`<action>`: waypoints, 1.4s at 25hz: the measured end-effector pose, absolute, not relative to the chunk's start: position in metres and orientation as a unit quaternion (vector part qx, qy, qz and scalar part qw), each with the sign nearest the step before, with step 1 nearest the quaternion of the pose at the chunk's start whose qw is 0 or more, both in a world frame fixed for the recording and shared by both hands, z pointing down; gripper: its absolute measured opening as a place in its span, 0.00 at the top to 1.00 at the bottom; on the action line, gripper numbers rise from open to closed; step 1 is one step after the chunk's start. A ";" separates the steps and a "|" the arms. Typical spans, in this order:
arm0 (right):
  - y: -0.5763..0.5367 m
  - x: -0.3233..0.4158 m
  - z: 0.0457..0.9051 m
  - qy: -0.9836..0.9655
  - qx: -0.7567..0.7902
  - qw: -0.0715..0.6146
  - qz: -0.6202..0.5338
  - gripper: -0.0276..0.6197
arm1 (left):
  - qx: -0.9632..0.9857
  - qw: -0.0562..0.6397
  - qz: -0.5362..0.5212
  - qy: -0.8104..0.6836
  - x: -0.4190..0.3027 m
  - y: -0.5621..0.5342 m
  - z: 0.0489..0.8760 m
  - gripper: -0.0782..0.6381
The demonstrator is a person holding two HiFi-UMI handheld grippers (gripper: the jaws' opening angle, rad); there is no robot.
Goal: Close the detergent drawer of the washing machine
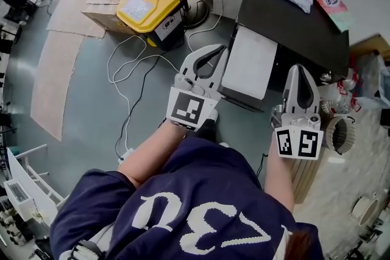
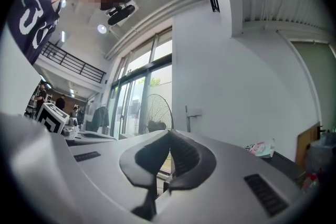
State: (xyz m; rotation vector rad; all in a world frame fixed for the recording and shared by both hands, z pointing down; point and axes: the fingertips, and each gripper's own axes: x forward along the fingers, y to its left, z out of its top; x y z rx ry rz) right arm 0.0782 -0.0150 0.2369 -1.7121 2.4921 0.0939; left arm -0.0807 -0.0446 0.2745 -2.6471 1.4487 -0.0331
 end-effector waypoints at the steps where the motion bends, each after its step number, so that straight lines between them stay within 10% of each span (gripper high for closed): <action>1: -0.024 0.078 0.239 0.818 -0.571 0.055 0.031 0.94 | -0.879 0.064 -0.011 0.472 -0.081 -0.056 0.275 0.86; 30: -0.038 0.118 0.443 0.874 -0.441 -0.133 -0.155 0.77 | -0.918 -0.080 -0.135 0.365 -0.078 -0.081 0.443 0.86; 35: 0.002 0.114 0.487 0.869 -0.415 -0.134 -0.232 0.68 | -0.912 -0.143 -0.175 0.341 -0.074 -0.046 0.483 0.73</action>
